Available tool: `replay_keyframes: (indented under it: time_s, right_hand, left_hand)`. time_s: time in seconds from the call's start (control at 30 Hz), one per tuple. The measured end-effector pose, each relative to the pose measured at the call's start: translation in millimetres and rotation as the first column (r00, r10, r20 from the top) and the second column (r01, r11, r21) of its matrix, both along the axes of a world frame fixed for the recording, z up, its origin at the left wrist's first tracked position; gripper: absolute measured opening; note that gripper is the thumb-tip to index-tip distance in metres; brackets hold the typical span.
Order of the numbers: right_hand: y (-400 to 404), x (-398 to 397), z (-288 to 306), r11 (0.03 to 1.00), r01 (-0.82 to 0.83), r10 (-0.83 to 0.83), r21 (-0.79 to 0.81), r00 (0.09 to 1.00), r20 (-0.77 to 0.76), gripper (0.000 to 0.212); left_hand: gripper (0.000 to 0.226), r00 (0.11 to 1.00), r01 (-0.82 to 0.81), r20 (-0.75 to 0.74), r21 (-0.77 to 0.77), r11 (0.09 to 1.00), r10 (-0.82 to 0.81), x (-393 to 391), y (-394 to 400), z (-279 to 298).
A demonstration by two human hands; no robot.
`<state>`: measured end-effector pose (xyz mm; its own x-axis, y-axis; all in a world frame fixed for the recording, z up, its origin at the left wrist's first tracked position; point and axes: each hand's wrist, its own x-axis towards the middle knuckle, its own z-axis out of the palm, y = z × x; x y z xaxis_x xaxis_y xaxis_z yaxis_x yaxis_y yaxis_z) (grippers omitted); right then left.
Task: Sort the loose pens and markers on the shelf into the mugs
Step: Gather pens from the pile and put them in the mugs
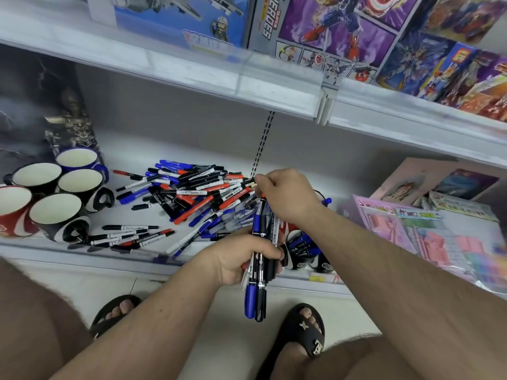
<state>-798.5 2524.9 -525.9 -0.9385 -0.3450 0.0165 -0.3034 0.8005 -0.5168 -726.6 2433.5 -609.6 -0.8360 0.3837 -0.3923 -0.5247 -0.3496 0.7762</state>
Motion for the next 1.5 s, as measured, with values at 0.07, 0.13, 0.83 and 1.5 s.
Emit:
replay_keyframes:
  time_s: [0.07, 0.13, 0.83, 1.5]
  right_hand:
    - [-0.9, -1.8, -3.2, 0.999, -0.010, 0.009, 0.038, 0.999, 0.032, 0.047]
    - [0.2, -4.5, -5.4, 0.996, -0.022, 0.013, 0.081, 0.993, 0.117, 0.041]
    - [-13.5, 59.4, -5.1, 0.254, 0.846, -0.028, -0.469, 0.491, 0.871, 0.046]
    - [8.2, 54.2, -8.1, 0.970, 0.022, -0.039, -0.244, 0.997, -0.066, 0.013]
  left_hand:
    - [0.020, 1.000, -0.004, 0.016, -0.015, 1.000, 0.004, -0.8, 0.4, -1.5]
    - [0.014, 0.999, -0.009, 0.035, -0.048, 0.999, 0.010, -0.5, 1.1, -3.9]
    - [0.025, 0.746, -0.665, 0.216, 0.288, 0.689, 0.630, -17.4, 13.2, 22.6]
    - [0.032, 0.844, -0.510, 0.073, 0.416, 0.753, 0.531, -17.8, -2.4, 26.4]
